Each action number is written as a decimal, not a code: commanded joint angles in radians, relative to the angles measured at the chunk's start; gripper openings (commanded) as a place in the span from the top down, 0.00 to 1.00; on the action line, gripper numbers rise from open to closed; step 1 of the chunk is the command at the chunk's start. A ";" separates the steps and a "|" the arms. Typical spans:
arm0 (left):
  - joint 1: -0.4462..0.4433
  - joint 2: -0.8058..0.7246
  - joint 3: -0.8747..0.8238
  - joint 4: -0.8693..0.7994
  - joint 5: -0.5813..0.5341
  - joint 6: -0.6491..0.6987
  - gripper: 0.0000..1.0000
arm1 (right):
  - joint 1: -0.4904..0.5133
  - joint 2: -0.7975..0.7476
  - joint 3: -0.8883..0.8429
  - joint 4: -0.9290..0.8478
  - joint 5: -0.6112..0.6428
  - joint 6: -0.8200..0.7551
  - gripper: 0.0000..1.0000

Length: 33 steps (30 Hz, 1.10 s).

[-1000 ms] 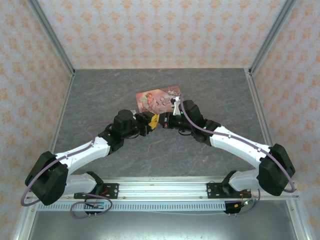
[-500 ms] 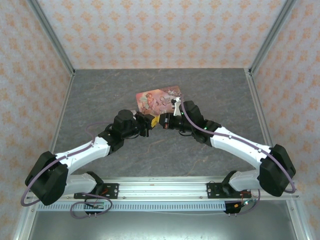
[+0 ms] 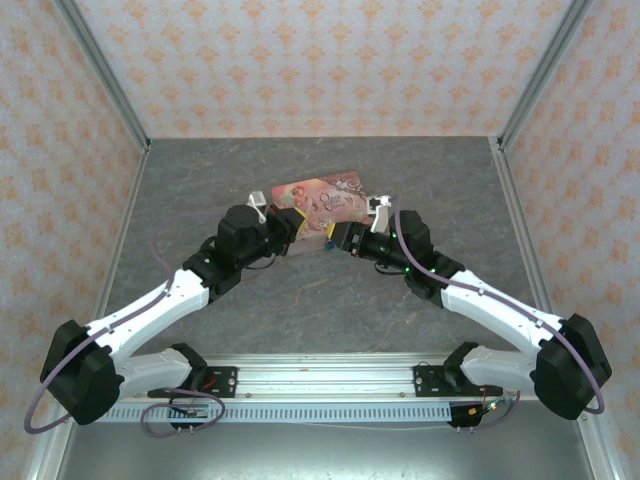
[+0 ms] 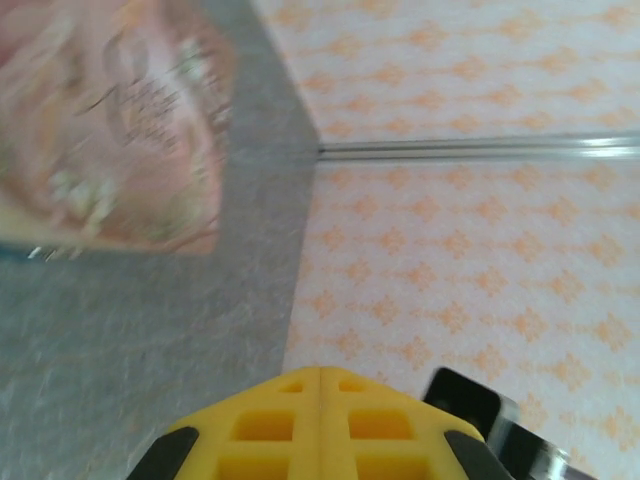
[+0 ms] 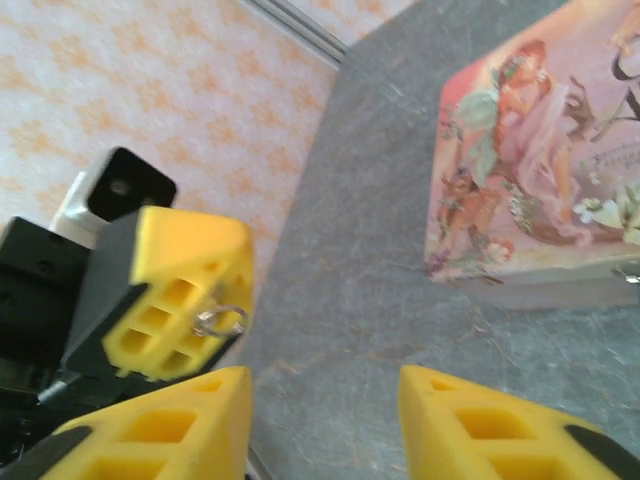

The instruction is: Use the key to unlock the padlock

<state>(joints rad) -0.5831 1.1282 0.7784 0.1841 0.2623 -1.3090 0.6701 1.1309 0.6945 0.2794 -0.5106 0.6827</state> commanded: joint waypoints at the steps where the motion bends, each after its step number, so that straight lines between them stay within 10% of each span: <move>1: -0.009 -0.039 0.044 0.114 -0.048 0.296 1.00 | -0.003 -0.033 -0.011 0.239 -0.087 0.057 0.54; 33: -0.040 -0.041 0.055 0.395 0.052 0.401 1.00 | 0.038 0.141 0.147 0.555 -0.161 0.177 0.68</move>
<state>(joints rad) -0.6155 1.0981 0.8234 0.5316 0.3069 -0.9325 0.7010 1.2690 0.8074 0.7731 -0.6590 0.8524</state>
